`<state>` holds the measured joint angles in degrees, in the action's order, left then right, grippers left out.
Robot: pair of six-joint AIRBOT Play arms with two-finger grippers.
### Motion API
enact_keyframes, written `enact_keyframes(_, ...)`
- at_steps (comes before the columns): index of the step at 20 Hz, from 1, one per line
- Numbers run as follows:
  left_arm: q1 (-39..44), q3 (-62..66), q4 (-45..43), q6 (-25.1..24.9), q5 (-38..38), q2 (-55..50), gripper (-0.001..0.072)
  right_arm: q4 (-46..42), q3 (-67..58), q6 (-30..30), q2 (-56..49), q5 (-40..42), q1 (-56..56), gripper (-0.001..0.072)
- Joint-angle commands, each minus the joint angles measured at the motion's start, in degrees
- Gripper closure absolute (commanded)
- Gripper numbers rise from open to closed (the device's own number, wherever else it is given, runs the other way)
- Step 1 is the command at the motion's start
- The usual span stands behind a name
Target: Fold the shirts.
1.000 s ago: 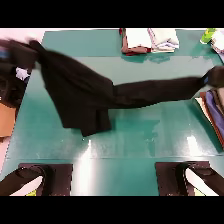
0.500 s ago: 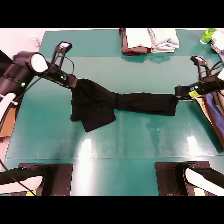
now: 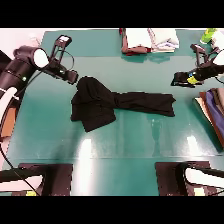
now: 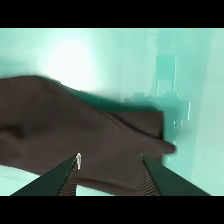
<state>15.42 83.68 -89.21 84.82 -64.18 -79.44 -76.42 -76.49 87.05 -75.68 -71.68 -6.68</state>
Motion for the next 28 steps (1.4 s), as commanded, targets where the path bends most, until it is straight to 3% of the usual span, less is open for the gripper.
enact_keyframes(1,-3.9,0.0,-1.5,3.6,-8.9,2.4,0.0178,-0.2,5.6,-0.1,4.6,-2.5,-4.7,0.0272)
enact_keyframes(8,-6.7,-8.6,8.7,3.8,-7.7,4.0,0.0178,0.4,25.2,-0.1,6.3,2.4,-8.0,0.0273)
enact_keyframes(23,-6.7,-9.4,9.0,3.7,-8.5,4.1,0.0178,-0.2,22.8,1.9,-1.3,6.6,-2.3,0.0286)
enact_keyframes(25,-6.7,-9.4,9.0,3.7,-8.6,4.1,0.0178,-0.2,22.8,1.9,-1.4,5.8,-2.3,0.0363)
enact_keyframes(27,-6.7,-9.4,9.0,3.7,-8.9,4.1,0.0177,-0.2,22.8,0.2,-1.3,4.0,-2.3,0.0694)
enact_keyframes(28,-6.7,-9.4,8.9,3.6,-8.8,4.1,0.0177,-0.2,22.8,0.1,-1.3,3.4,-2.4,0.0694)
